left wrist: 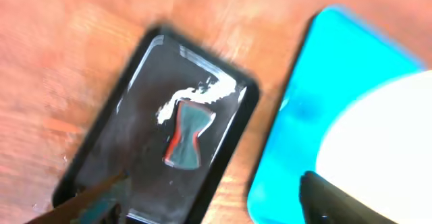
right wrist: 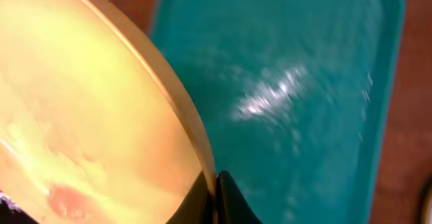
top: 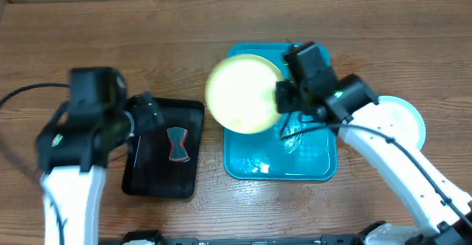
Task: Clean dirty plates on tray and stack at the side
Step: 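Lift the yellow plate with right gripper and tilt it over black tray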
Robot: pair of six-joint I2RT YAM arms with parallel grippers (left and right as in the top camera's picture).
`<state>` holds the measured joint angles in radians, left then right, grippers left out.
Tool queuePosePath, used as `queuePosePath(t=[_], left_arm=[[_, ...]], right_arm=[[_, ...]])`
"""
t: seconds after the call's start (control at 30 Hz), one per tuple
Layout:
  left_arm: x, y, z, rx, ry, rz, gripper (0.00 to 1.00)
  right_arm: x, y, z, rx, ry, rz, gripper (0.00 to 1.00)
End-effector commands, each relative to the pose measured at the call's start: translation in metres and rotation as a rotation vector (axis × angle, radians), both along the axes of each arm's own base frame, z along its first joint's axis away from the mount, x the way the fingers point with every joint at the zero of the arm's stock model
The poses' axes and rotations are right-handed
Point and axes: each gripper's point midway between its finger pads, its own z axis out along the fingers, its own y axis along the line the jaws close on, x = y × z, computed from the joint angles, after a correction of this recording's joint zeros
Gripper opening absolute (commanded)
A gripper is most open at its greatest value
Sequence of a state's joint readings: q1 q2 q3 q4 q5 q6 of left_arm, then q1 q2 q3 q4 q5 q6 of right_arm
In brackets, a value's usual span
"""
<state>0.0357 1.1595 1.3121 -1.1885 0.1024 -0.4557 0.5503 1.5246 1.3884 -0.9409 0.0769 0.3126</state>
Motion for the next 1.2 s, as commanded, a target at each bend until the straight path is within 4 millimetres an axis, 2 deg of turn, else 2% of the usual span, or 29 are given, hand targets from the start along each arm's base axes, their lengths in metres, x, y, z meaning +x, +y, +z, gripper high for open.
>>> queuePosePath(t=[0.0, 0.1, 0.17, 0.33, 0.47, 0.8, 1.03, 1.17], left_arm=[[-0.014, -0.002, 0.058, 0.013, -0.190, -0.038, 1.00], [-0.025, -0.002, 0.081, 0.019, -0.270, -0.035, 1.00], [-0.033, -0.002, 0.091, 0.022, -0.308, -0.035, 1.00], [-0.048, -0.003, 0.098, 0.024, -0.334, -0.034, 1.00], [-0.053, -0.003, 0.091, 0.022, -0.299, -0.034, 1.00], [-0.056, -0.003, 0.088, 0.023, -0.279, -0.033, 1.00], [-0.056, -0.003, 0.088, 0.023, -0.279, -0.033, 1.00], [-0.056, -0.003, 0.088, 0.023, -0.279, -0.033, 1.00]], right_arm=[[0.003, 0.041, 0.025, -0.020, -0.170, 0.064, 0.04], [0.000, 0.079, 0.029, -0.003, -0.243, 0.122, 0.04], [-0.003, 0.099, 0.025, -0.018, -0.276, 0.146, 0.04], [-0.010, 0.129, 0.004, -0.116, -0.340, 0.165, 0.04], [-0.019, 0.138, 0.005, -0.213, -0.434, 0.142, 0.04], [-0.052, 0.143, 0.048, -0.377, -0.710, 0.043, 0.04], [-0.065, 0.146, 0.059, -0.412, -0.773, 0.036, 0.04], [-0.065, 0.143, 0.061, -0.437, -0.786, 0.034, 0.04]])
